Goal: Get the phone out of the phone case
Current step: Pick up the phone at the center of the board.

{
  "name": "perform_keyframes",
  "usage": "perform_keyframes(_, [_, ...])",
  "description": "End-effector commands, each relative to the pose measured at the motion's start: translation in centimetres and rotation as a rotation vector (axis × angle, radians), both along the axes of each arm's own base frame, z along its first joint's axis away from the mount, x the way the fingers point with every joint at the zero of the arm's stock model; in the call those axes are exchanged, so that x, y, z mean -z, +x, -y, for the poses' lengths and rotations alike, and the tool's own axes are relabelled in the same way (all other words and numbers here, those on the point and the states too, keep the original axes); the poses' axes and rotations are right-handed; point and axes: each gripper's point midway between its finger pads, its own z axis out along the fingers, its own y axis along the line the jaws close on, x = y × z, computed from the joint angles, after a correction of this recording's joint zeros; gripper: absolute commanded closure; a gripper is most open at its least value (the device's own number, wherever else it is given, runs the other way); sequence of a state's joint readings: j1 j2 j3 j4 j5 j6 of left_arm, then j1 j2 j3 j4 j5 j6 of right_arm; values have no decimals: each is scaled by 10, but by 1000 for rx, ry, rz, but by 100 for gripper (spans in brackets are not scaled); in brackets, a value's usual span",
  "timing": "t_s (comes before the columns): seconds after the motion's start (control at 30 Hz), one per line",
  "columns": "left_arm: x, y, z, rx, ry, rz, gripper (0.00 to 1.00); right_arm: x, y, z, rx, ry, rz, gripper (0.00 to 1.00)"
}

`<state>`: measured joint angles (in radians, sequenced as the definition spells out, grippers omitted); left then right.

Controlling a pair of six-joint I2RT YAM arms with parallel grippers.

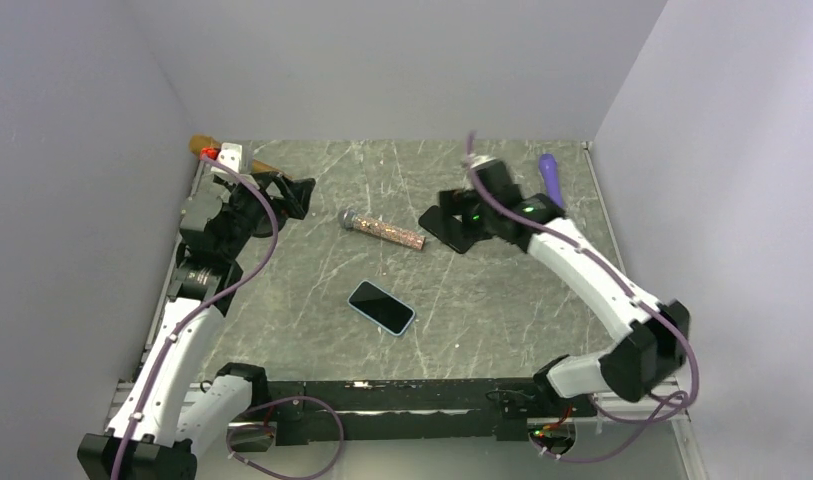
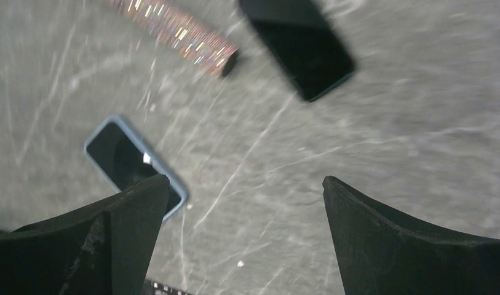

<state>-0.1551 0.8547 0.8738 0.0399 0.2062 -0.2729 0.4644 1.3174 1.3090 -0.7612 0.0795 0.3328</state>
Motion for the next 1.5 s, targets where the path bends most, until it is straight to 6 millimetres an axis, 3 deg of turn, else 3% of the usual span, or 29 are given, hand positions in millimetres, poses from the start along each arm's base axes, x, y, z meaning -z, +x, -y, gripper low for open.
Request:
perform_keyframes(0.0, [-22,-5,14,77,-36,52,1,38,-23,-65,-161,-27,-57,0])
perform_keyframes(0.2, [-14,1,12,62,-37,26,1,98,-56,-134,-387,-129,-137,0])
perform_keyframes(0.33, [-10,3,13,64,-40,15,1,131,-71,-157,-483,-256,-162,0])
perform_keyframes(0.53, [-7,6,13,62,-36,4,1,166,-93,-188,-625,-255,-209,0])
perform_keyframes(0.83, [-3,9,14,67,-35,-7,1,194,-106,-198,-698,-277,-244,0])
perform_keyframes(1.27, [-2,9,15,68,-38,-13,1,200,-118,-217,-707,-188,-252,0])
perform_keyframes(1.47, [0,9,15,70,-41,-18,1,213,-104,-201,-580,-357,-222,0])
